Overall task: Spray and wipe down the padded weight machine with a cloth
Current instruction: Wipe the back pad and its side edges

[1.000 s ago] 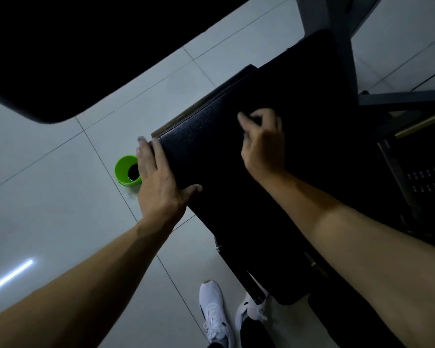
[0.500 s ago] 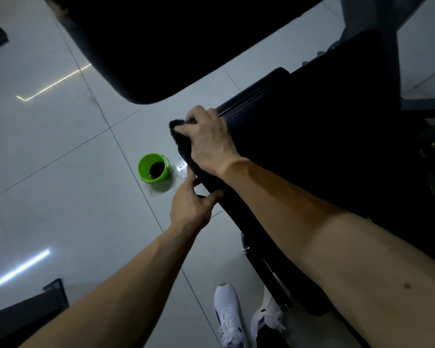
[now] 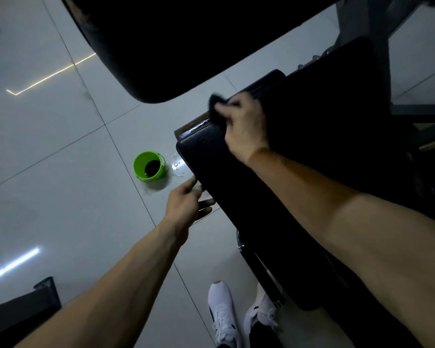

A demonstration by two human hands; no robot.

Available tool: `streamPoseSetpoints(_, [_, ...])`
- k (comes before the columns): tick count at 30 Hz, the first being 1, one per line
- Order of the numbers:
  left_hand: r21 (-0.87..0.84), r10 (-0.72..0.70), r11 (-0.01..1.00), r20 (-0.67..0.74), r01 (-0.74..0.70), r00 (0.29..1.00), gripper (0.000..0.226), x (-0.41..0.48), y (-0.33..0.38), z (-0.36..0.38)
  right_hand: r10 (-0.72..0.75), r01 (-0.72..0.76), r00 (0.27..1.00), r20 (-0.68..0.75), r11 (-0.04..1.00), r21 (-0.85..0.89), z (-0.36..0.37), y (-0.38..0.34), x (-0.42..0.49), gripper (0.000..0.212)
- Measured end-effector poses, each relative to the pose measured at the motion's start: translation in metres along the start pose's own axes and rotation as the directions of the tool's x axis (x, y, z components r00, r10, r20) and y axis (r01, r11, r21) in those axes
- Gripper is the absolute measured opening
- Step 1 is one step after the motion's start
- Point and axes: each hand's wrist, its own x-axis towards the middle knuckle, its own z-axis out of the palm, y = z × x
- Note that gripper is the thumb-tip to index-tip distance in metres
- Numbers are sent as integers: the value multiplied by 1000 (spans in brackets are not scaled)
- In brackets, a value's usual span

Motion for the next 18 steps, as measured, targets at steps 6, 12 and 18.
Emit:
streamPoseSetpoints(6, [-113,-136,985,-80,127,987,61,5,14,3,-227,223,971,76,973,57,17,-27,-60,37])
streamPoseSetpoints(12, [6,-156,988,-44,156,987,47,9,13,7,-494,517,810,316,856,12,-2,11,-129,38])
streamPoseSetpoints(18, [88,-142,986,-18,143,990,38,11,16,7,186,-192,965,-183,981,-12,-18,47,-35,49])
